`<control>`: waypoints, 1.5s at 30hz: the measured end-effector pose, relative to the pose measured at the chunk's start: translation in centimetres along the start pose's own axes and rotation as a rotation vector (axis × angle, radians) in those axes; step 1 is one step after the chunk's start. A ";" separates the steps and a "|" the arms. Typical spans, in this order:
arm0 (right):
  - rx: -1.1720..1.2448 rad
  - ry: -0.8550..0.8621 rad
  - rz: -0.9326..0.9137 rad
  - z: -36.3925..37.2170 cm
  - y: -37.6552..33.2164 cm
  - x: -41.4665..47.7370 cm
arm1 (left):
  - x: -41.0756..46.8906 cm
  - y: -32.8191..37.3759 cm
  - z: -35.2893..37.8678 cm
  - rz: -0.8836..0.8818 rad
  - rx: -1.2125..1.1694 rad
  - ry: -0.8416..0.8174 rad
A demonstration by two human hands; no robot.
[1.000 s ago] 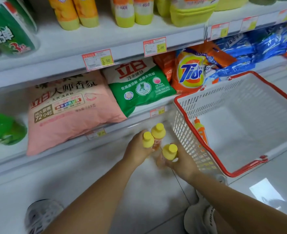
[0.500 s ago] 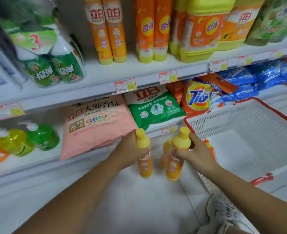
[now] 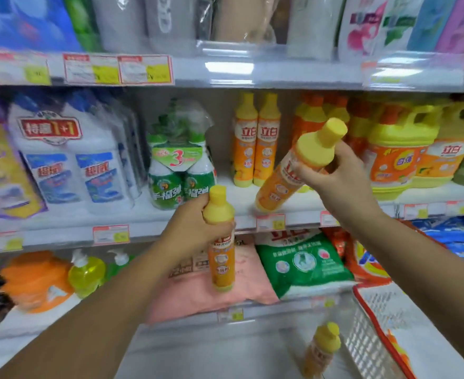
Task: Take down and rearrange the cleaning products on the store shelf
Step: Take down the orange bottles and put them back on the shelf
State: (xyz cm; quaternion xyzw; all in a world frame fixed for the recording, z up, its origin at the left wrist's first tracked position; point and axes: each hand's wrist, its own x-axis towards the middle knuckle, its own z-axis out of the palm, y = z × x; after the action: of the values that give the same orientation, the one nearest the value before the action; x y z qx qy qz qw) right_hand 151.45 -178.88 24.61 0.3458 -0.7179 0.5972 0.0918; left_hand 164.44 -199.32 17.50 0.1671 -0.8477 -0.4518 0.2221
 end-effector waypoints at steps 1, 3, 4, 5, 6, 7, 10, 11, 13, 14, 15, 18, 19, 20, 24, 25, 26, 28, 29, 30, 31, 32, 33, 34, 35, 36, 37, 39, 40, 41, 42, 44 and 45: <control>-0.012 -0.009 -0.016 0.8 -0.2 1.2 | 0.5 -0.6 -0.3 -0.006 -0.013 0.010; -0.040 -0.049 -0.018 2.5 0.0 3.5 | 1.2 -1.7 -0.7 -0.017 -0.030 0.029; -0.058 -0.064 -0.009 3.2 0.3 4.5 | 1.6 -2.3 -0.9 -0.024 -0.040 0.036; -0.073 -0.070 0.003 3.9 0.6 5.6 | 1.9 -2.7 -1.0 -0.029 -0.043 0.037; -0.080 -0.068 0.019 4.6 1.0 6.6 | 2.2 -3.1 -1.1 -0.035 -0.047 0.035; -0.082 -0.066 0.042 5.2 1.3 7.4 | 2.5 -3.3 -1.2 -0.042 -0.057 0.035; -0.052 -0.051 0.138 6.8 2.1 9.4 | 3.3 -3.8 -1.3 -0.055 -0.087 0.051; -0.044 -0.042 0.158 7.2 2.2 9.8 | 3.5 -3.8 -1.3 -0.059 -0.092 0.061; -0.049 -0.025 0.173 8.0 2.7 10.5 | 3.9 -3.9 -1.2 -0.065 -0.103 0.076; -0.056 -0.020 0.173 8.3 3.0 10.6 | 4.1 -3.9 -1.1 -0.069 -0.116 0.083; -0.061 -0.016 0.168 8.5 3.2 10.7 | 4.2 -3.9 -1.1 -0.070 -0.130 0.087; -0.041 -0.014 0.155 8.6 4.2 10.4 | 4.3 -3.9 -0.7 -0.055 -0.154 0.075; -0.020 -0.025 0.156 8.6 4.5 10.2 | 4.2 -3.8 -0.6 -0.048 -0.164 0.068; -0.006 -0.046 0.163 8.6 5.1 9.7 | 4.2 -3.9 -0.5 -0.045 -0.174 0.063; -0.067 -0.116 0.156 9.4 8.5 7.3 | 3.9 -4.3 -0.3 -0.034 -0.183 0.059; -0.081 -0.099 0.169 9.7 9.0 6.7 | 3.9 -4.3 -0.3 -0.035 -0.187 0.060; -0.091 -0.074 0.183 9.9 9.5 6.4 | 3.9 -4.4 -0.2 -0.037 -0.192 0.060; -0.112 -0.041 0.197 10.4 9.8 6.2 | 4.0 -4.5 -0.2 -0.036 -0.192 0.063; -0.118 -0.040 0.197 10.6 9.8 6.2 | 4.0 -4.6 -0.2 -0.038 -0.190 0.064; -0.123 -0.046 0.198 10.9 9.8 6.4 | 4.1 -4.7 -0.2 -0.043 -0.186 0.065; -0.122 -0.053 0.195 11.1 9.7 6.4 | 4.1 -4.7 -0.2 -0.049 -0.182 0.067; -0.121 -0.060 0.196 11.3 9.8 6.5 | 4.2 -4.7 -0.2 -0.056 -0.178 0.068; -0.114 -0.067 0.198 11.5 9.8 6.6 | 4.2 -4.7 -0.2 -0.061 -0.174 0.068; -0.101 -0.074 0.203 11.7 9.8 6.7 | 4.2 -4.7 -0.3 -0.067 -0.167 0.067; -0.084 -0.081 0.206 11.8 9.9 6.8 | 4.2 -4.8 -0.3 -0.069 -0.161 0.064; -0.067 -0.087 0.211 12.0 10.0 7.0 | 4.2 -4.8 -0.3 -0.068 -0.155 0.061; -0.054 -0.092 0.213 12.1 10.1 7.1 | 4.2 -4.8 -0.3 -0.064 -0.150 0.058; -0.034 -0.099 0.211 12.5 10.4 7.4 | 4.3 -5.0 -0.3 -0.061 -0.146 0.053; -0.029 -0.104 0.205 12.7 10.6 7.5 | 4.3 -5.1 -0.3 -0.061 -0.146 0.050; -0.028 -0.109 0.202 12.8 10.8 7.6 | 4.3 -5.1 -0.3 -0.061 -0.144 0.046; -0.030 -0.115 0.202 13.0 10.9 7.8 | 4.3 -5.1 -0.3 -0.061 -0.143 0.041; -0.039 -0.136 0.217 13.1 11.0 8.0 | 4.3 -5.0 -0.4 -0.066 -0.160 0.034; -0.050 -0.149 0.234 13.0 10.8 8.1 | 4.4 -4.9 -0.5 -0.068 -0.172 0.029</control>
State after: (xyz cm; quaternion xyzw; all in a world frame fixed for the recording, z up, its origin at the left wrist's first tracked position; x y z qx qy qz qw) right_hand 142.51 -193.47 16.94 0.3006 -0.7728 0.5584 -0.0236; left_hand 161.40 -204.35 14.63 0.1827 -0.7963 -0.5279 0.2322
